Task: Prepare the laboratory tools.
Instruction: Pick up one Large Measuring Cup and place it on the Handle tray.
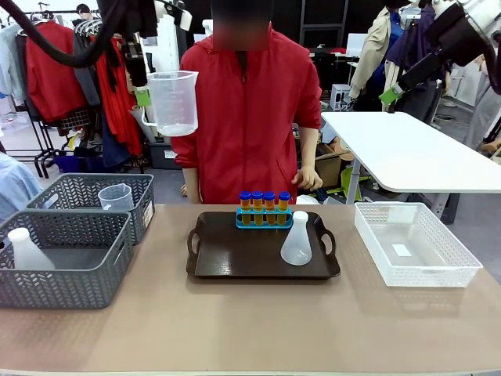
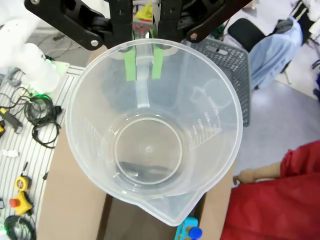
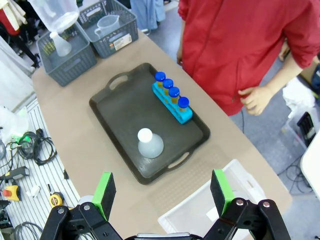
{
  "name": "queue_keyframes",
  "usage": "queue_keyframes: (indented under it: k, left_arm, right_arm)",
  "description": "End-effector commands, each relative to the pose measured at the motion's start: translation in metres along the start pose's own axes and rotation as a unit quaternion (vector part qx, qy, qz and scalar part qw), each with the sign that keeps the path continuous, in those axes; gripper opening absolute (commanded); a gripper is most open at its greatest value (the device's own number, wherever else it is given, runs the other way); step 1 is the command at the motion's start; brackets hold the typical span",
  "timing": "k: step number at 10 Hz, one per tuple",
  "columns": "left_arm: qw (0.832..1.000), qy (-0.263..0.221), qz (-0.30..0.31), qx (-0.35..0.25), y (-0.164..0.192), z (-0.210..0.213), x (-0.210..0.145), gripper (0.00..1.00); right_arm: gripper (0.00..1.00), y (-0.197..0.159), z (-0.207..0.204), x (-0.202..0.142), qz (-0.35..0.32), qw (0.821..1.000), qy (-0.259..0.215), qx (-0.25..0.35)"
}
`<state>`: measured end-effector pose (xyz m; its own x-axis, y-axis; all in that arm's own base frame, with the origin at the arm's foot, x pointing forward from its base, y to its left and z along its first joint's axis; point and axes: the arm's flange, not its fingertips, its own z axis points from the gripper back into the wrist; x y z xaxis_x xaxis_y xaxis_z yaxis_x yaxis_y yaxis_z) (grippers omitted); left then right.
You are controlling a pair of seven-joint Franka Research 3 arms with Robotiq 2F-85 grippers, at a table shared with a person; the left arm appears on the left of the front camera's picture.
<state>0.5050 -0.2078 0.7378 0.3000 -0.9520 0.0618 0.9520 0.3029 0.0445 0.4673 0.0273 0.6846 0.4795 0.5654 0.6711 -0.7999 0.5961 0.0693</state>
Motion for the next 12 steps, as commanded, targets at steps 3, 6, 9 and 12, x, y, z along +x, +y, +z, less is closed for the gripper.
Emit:
queue_keyframes:
  k: [3, 6, 9, 12]
  left_arm:
    - [0.997, 0.001, -0.072, 0.008, -0.002, -0.024, 0.044, 0.0]
    - [0.995, 0.009, -0.098, 0.001, -0.009, -0.066, 0.085, 0.0]
    - [0.992, 0.019, -0.122, 0.011, -0.003, -0.111, 0.11, 0.0]
    - [0.988, 0.007, -0.157, -0.012, -0.002, -0.152, 0.121, 0.0]
  right_arm:
    - [1.0, 0.001, 0.001, 0.0, 0.002, 1.0, -0.003, 0.003]
    - [1.0, 0.001, 0.001, 0.0, 0.002, 1.0, -0.003, 0.003]
    - [1.0, 0.001, 0.001, 0.0, 0.002, 1.0, -0.003, 0.003]
    - [1.0, 0.001, 0.001, 0.0, 0.002, 1.0, -0.003, 0.003]
